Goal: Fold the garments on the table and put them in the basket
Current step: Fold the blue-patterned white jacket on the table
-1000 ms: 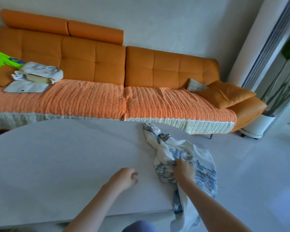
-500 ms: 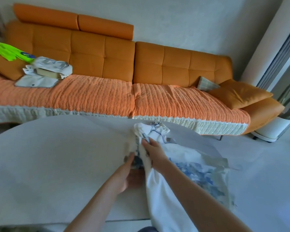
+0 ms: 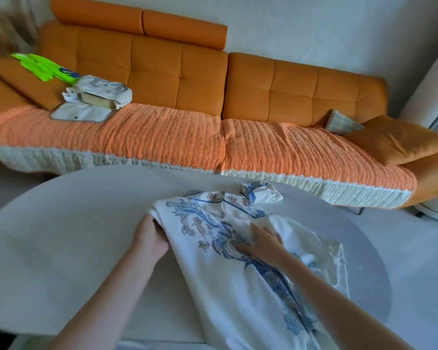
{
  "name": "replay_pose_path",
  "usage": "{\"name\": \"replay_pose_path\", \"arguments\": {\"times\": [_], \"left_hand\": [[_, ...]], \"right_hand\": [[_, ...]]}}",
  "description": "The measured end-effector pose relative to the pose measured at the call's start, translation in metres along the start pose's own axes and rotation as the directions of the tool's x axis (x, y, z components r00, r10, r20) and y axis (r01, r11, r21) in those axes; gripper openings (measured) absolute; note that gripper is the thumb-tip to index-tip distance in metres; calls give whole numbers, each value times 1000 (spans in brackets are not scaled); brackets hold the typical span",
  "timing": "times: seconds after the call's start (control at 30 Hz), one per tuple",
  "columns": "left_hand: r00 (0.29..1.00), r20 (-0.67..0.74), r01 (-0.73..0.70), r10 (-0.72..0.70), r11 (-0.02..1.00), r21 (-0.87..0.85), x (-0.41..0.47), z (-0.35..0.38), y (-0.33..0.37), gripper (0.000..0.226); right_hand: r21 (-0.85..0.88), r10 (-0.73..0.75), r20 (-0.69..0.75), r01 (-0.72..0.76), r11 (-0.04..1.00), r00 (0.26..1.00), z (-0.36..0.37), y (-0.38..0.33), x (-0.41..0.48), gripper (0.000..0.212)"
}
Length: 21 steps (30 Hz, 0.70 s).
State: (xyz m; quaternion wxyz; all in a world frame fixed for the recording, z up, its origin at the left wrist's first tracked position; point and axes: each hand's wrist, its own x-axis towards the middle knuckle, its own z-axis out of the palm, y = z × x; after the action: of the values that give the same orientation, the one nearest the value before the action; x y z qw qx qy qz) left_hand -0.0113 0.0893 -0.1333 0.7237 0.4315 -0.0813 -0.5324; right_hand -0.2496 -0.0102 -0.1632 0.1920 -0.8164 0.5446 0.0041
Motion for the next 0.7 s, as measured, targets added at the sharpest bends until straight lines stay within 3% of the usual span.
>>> {"name": "replay_pose_path", "arguments": {"times": [0.1, 0.27, 0.33, 0.37, 0.4, 0.43, 0.47, 0.5, 0.53, 0.57, 0.63, 0.7], "left_hand": [[999, 19, -29, 29, 999, 36, 4, -9, 19, 37], [985, -52, -137, 162, 937, 320, 38, -31, 65, 19], [965, -72, -201, 252, 890, 409, 55, -43, 85, 10], [948, -90, -237, 306, 865, 442, 62, -48, 93, 23], [935, -95, -258, 343, 838, 480, 66, -52, 97, 45], [923, -128, -239, 363, 800, 550, 68, -56, 97, 68], [912, -167, -183, 374, 736, 652, 68, -59, 95, 83], [903, -223, -78, 368, 649, 757, 66, -63, 90, 93], [901, -238, 3, 363, 543, 840, 68, -69, 82, 102], [917, -235, 78, 322, 434, 898, 65, -73, 73, 109], [947, -161, 129, 278, 131, 983, 55, -77, 52, 97], [939, 16, 53, 343, -189, 981, 43, -78, 37, 80]], "right_hand": [[-50, 31, 28, -29, 998, 999, -4, 16, 7, 75], [-230, -25, 213, 75, 970, 977, -16, 14, 21, 80], [-132, 35, 270, 1, 991, 962, -19, 14, 28, 108], [-86, 76, 261, -55, 995, 962, -20, 11, 29, 122], [-79, 72, 183, -59, 995, 980, -21, 10, 30, 122], [14, 78, -16, -78, 997, 997, -20, 11, 34, 102], [43, 75, -138, -69, 997, 988, -21, 9, 35, 64], [-52, 26, -212, -38, 998, 977, -19, 12, 39, 39], [15, 52, -255, -50, 999, 966, -21, 14, 44, 33], [24, 58, -173, -55, 998, 983, -25, 17, 45, 37], [155, 89, -174, -63, 986, 981, -35, 26, 57, 39], [231, 126, -166, -86, 969, 978, -37, 27, 69, 42]]}}
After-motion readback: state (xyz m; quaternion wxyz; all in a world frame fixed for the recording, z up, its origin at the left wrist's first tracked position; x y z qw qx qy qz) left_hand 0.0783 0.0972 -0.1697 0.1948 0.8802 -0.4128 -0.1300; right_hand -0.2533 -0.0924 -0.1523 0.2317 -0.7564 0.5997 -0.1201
